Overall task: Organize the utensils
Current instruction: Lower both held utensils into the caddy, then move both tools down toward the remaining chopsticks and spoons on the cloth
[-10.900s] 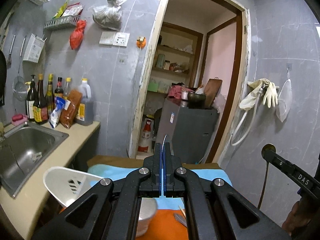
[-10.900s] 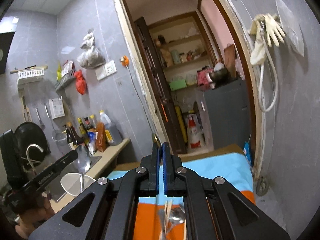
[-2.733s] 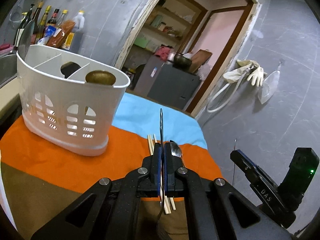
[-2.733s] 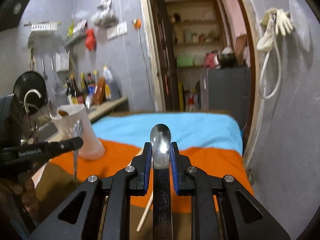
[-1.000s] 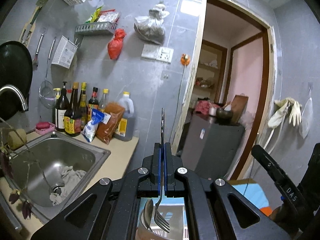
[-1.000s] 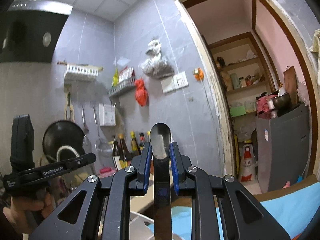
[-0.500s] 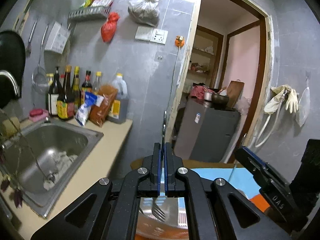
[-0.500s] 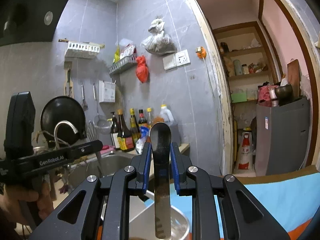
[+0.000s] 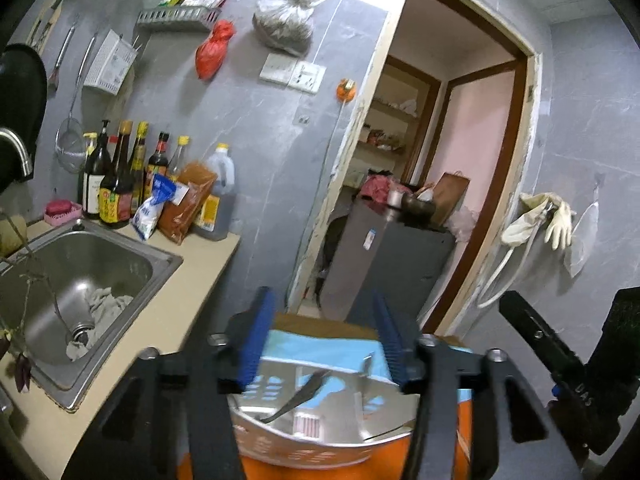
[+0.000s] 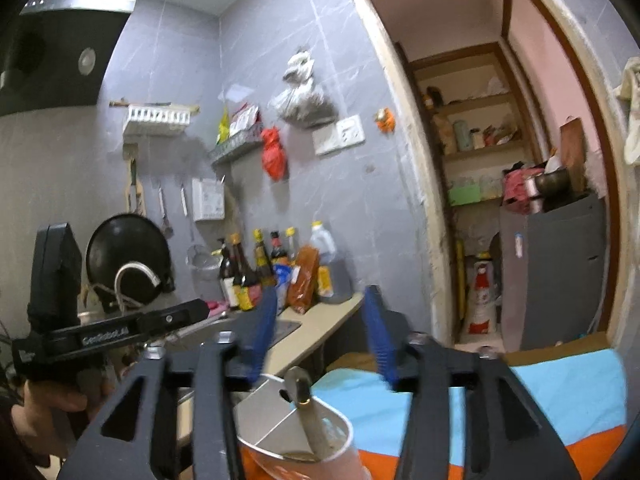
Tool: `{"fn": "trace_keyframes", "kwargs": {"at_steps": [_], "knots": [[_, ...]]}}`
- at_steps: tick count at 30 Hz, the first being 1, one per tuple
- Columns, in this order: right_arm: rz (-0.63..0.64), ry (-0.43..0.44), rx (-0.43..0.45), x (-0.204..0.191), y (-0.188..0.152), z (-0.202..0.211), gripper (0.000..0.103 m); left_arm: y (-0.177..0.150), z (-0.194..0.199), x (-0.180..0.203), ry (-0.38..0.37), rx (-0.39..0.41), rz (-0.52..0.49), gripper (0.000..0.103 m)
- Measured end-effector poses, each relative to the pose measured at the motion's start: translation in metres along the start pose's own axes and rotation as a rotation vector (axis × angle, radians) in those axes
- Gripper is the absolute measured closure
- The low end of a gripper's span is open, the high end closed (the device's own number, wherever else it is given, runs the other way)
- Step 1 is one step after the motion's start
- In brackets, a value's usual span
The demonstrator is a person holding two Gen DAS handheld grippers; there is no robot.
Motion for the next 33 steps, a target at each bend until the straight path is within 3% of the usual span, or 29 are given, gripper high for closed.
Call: {"fn": "trace_keyframes", "kwargs": {"at_steps": [1, 3, 5, 8, 11, 20, 28, 33], "knots": [[-0.002, -0.014, 0.007, 0.002, 0.007, 0.007, 0.045, 0.002, 0.002, 0.007, -0.007, 0.001, -0.007, 0.052], [-0.002, -0.043, 0.013, 0.007, 0.017, 0.021, 0.031, 0.005, 0.007, 0.022, -0.006, 0.005, -0.030, 0.040], [0.000, -0.070, 0.023, 0.011, 0.026, 0.036, 0.021, 0.007, 0.013, 0.039, -0.003, 0.025, -0.049, 0.017], [0.015, -0.119, 0.024, 0.018, 0.037, 0.062, 0.013, 0.005, 0.020, 0.060, -0.010, 0.044, -0.054, 0.008], [0.019, -0.164, 0.022, 0.028, 0.042, 0.085, 0.000, -0.002, 0.021, 0.079, -0.006, 0.036, -0.079, 0.007], [0.034, -0.291, -0.004, 0.063, 0.029, 0.143, 0.000, -0.042, 0.016, 0.123, -0.021, 0.004, -0.143, 0.006], [0.003, -0.377, -0.093, 0.100, -0.004, 0.161, 0.000, -0.100, -0.005, 0.141, -0.008, -0.124, -0.170, 0.006], [-0.034, -0.378, -0.159, 0.122, -0.029, 0.158, 0.000, -0.132, -0.021, 0.143, 0.005, -0.194, -0.173, 0.007]]}}
Point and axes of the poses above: each gripper's, at about its wrist camera, not at the fingertips, and z roughly against the way its jaws point, x to its right, y to its top, the point moved 4 cm from there along -z, roughly the way its jaws point, and after that the axes turned 2 degrees about y, right-handed, at the moved point
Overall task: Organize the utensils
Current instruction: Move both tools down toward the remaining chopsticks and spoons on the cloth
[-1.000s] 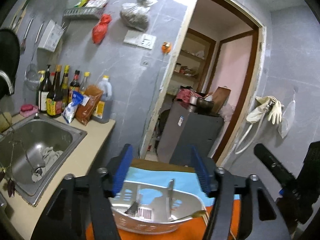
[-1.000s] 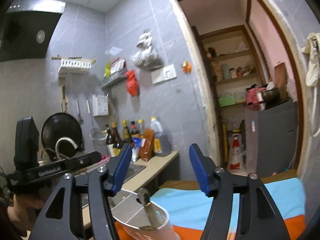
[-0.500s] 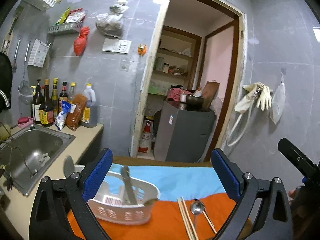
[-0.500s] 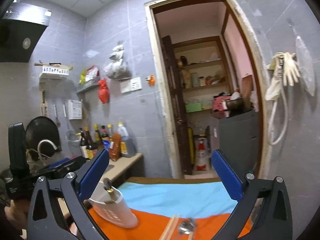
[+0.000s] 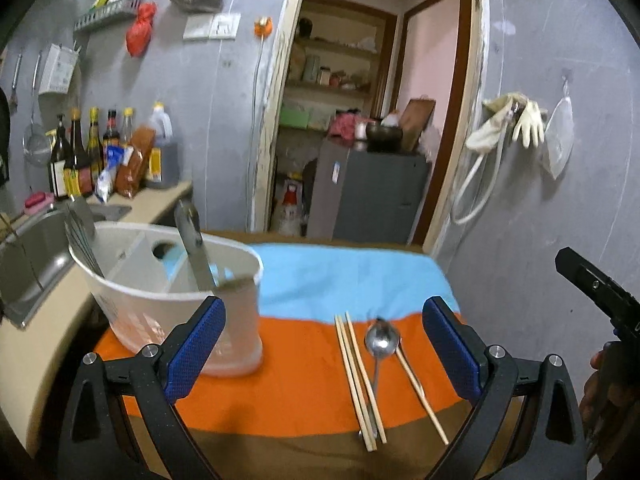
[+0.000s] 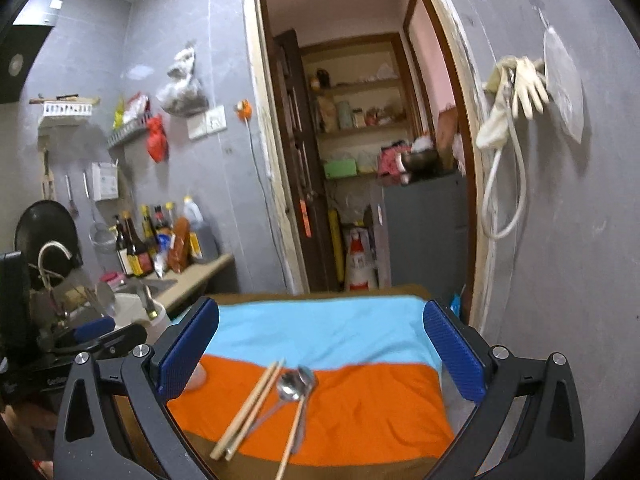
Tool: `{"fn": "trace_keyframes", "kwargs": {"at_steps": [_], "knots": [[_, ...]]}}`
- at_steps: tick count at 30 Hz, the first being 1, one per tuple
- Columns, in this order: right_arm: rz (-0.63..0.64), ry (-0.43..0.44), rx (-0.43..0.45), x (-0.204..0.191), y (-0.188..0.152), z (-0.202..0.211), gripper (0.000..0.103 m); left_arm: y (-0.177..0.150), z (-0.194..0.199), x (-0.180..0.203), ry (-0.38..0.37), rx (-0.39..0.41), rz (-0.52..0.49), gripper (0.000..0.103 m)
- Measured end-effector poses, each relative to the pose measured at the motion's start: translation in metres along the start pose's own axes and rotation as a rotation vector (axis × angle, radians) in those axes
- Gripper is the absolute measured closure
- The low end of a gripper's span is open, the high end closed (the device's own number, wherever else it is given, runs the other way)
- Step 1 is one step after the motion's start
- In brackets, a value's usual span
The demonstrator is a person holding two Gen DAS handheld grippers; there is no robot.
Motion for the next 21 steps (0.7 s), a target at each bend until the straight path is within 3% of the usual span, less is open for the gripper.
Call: {"fn": "trace_keyframes", "kwargs": {"at_steps": [7, 12, 17, 21], "knots": [[-0.045, 0.052, -0.110, 0.016, -0.032, -0.028, 0.003, -0.031, -0.028, 0.008, -0.012, -0.097, -0.007, 0.007], [-0.058, 0.085, -0.204, 0.021, -0.051, -0.052, 0.022, -0.045, -0.045, 0.009, -0.032, -0.157, -0.006, 0.009], [-0.067, 0.119, -0.297, 0.024, -0.067, -0.077, 0.037, -0.057, -0.066, 0.005, -0.046, -0.242, 0.009, 0.035], [-0.062, 0.148, -0.368, 0.024, -0.078, -0.093, 0.050, -0.063, -0.079, 0.001, -0.066, -0.308, 0.033, 0.050]]}}
Point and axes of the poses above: each gripper's, at about its wrist camera, not at the fingertips, and z roughly against the way its jaws point, x to its right, y to its top, the point moved 4 cm from there along -z, roughly the way its jaws point, and after that the axes turned 2 degrees about y, right-handed, at the moved point
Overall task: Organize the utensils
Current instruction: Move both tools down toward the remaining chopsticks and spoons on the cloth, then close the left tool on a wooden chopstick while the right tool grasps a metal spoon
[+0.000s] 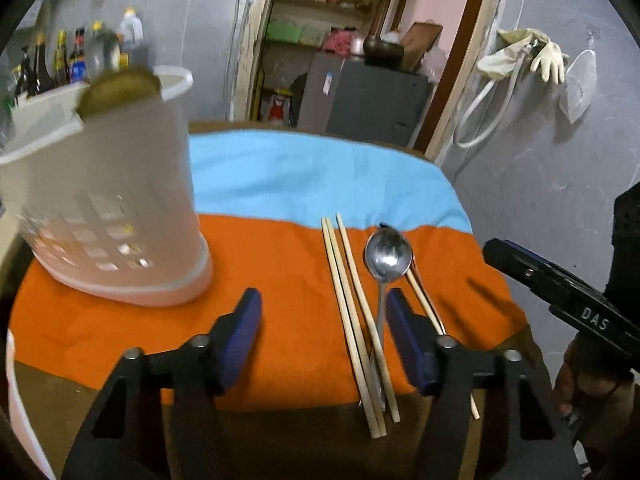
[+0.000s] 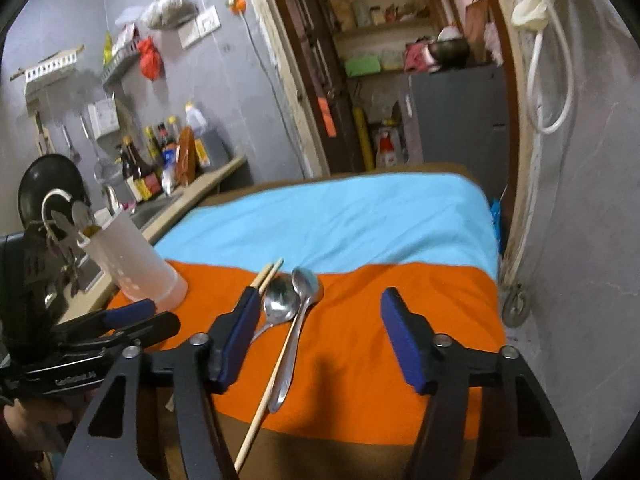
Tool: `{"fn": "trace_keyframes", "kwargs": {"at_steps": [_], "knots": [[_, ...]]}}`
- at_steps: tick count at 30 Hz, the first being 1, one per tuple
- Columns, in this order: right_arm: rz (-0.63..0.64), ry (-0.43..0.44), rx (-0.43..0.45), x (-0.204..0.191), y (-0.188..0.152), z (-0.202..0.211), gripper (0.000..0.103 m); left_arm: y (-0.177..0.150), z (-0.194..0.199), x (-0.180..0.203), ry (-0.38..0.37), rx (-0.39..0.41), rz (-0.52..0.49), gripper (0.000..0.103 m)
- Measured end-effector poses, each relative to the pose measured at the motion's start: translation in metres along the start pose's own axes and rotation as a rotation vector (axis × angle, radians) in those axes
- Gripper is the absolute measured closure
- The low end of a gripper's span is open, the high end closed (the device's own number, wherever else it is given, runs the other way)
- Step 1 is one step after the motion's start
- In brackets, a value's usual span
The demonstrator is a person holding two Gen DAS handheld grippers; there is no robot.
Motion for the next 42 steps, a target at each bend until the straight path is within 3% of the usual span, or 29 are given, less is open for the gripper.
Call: {"fn": "trace_keyframes", "kwargs": {"at_steps": [5, 11, 26, 33, 42], "knots": [[0.009, 0.029, -0.081, -0.003, -0.003, -0.020, 0.061, -0.001, -0.014, -0.001, -0.020, -0.066, 0.006, 0.069], [0.009, 0.045, -0.166, -0.002, -0.007, -0.039, 0.069, 0.003, -0.022, 0.000, -0.017, -0.098, -0.012, 0.078], [-0.009, 0.050, -0.278, 0.002, -0.008, -0.061, 0.077, 0.010, -0.046, 0.011, 0.043, -0.157, -0.117, 0.091], [-0.044, 0.056, -0.301, 0.006, -0.002, -0.073, 0.082, 0.019, -0.063, 0.011, 0.030, -0.207, -0.108, 0.093], [-0.206, 0.139, -0.314, 0.020, 0.006, -0.091, 0.094, 0.035, -0.077, 0.007, -0.046, -0.274, -0.054, 0.100]]}}
Point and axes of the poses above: each gripper's, at about its wrist camera, not at the fingertips, and z roughly against the way its jaws point, x to its right, y to its top, the point moved 4 cm from there along -z, roughly the way its jaws point, and after that the axes turned 2 degrees about y, right-handed, at the moved point
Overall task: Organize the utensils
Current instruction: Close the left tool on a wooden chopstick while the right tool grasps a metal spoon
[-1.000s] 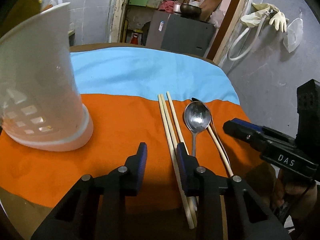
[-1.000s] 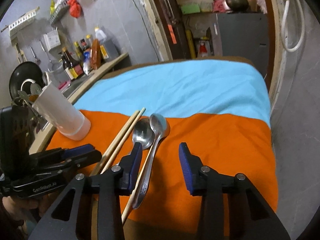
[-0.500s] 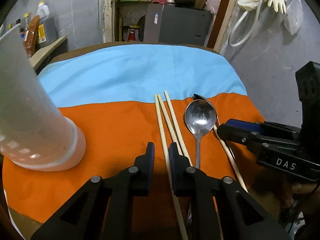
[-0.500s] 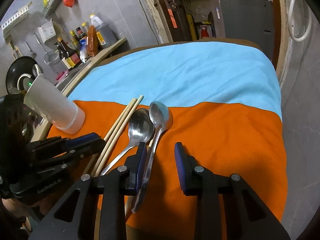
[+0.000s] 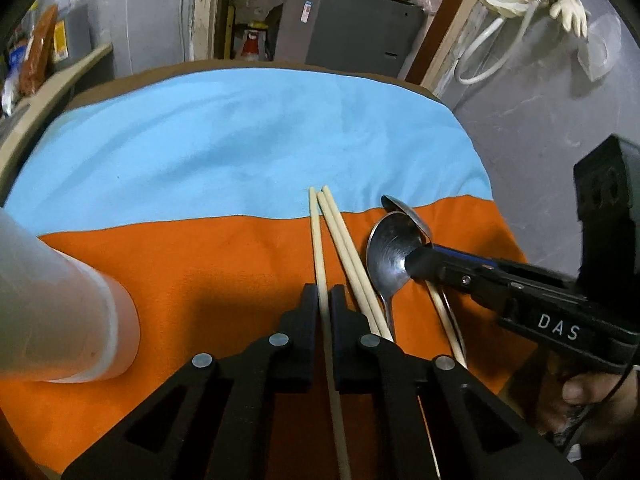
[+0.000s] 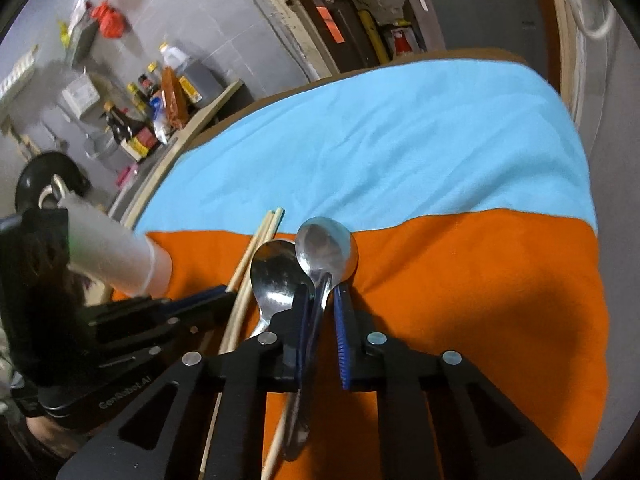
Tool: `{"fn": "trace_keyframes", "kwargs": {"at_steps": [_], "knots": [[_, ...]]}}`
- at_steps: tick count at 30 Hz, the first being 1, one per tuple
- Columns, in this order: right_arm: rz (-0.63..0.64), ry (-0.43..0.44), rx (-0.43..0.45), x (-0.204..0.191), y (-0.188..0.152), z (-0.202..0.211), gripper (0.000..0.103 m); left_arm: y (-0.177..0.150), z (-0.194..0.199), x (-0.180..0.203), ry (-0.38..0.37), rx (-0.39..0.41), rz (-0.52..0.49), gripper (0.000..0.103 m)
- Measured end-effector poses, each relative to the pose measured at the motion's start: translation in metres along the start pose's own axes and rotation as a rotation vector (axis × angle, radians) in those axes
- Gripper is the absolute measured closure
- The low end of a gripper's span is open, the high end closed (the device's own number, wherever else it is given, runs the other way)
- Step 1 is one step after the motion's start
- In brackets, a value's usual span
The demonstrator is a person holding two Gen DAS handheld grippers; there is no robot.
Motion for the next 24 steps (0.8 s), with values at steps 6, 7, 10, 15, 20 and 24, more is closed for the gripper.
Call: {"fn": "trace_keyframes", "kwargs": {"at_steps": [6, 7, 10, 15, 20, 24], "knots": [[-0.009, -0.012, 0.051, -0.001, -0.004, 0.007, 0.098, -0.003, 0.007, -0.005, -0.032, 0.012, 0.057, 0.101], [0.002, -0.021, 0.067, -0.003, -0.005, 0.011, 0.098, -0.005, 0.010, -0.005, -0.035, 0.018, 0.066, 0.101], [0.026, -0.046, 0.098, -0.005, -0.008, 0.022, 0.098, -0.014, 0.014, -0.001, -0.035, 0.011, 0.049, 0.101], [0.017, -0.056, 0.096, 0.001, -0.013, 0.028, 0.098, -0.013, 0.013, 0.004, -0.011, -0.034, 0.010, 0.101], [-0.030, -0.004, 0.111, 0.008, -0.014, 0.030, 0.098, -0.011, 0.010, 0.009, 0.007, -0.048, -0.039, 0.100], [-0.102, 0.022, 0.105, 0.019, -0.014, 0.027, 0.097, -0.013, 0.011, 0.011, 0.004, -0.021, -0.016, 0.100]]}}
Point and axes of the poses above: each gripper's, at about its wrist camera, not at the fingertips, and z roughly against the way its jaws point, x to its right, y to its top, the point moved 4 cm from there along -z, roughly the way its jaws point, and after that the axes turned 2 degrees about y, right-handed, at the moved point
